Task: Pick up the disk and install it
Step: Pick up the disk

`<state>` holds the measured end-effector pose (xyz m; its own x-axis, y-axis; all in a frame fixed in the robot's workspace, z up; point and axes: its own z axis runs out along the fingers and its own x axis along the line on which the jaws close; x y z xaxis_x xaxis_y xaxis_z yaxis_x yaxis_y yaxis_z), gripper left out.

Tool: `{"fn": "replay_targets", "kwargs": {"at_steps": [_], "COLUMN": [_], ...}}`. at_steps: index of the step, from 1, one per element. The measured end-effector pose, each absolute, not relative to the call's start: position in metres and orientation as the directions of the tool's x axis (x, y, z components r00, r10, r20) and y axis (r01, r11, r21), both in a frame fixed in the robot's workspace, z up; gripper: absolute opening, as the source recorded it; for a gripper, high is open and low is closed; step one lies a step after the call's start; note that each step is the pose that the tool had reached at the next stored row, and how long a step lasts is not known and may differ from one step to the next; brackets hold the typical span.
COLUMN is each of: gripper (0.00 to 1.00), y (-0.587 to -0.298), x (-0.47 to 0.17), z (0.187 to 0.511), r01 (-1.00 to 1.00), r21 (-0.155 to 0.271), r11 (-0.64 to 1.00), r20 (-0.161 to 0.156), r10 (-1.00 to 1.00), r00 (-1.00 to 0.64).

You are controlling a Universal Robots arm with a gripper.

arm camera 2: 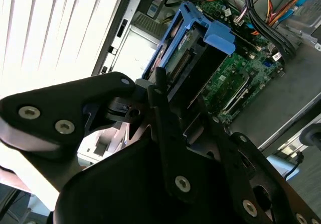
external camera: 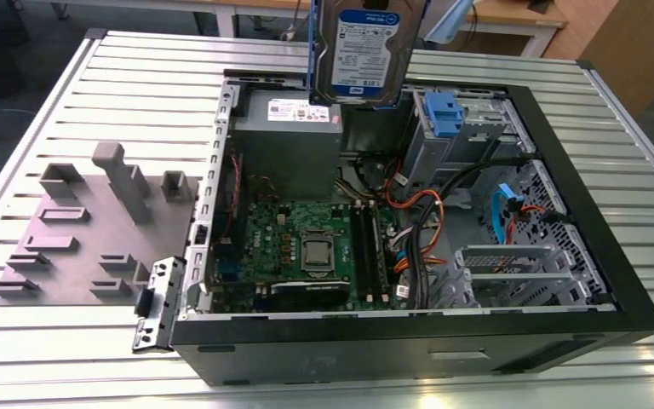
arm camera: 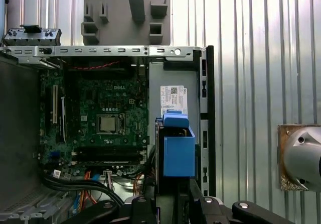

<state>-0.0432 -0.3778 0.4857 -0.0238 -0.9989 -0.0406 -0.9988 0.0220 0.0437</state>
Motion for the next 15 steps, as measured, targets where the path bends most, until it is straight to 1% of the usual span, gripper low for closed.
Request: {"fn": "replay_targets", "kwargs": {"at_steps": [15], "gripper": [0.35], "y": [-0.3778], "x": [-0.0367], "z": [0.4853], "r01": [-0.999], "r21": [0.044], "r11": [0.022], "r20": [-0.041], "r10": [-0.999], "r00": [-0.024]}}
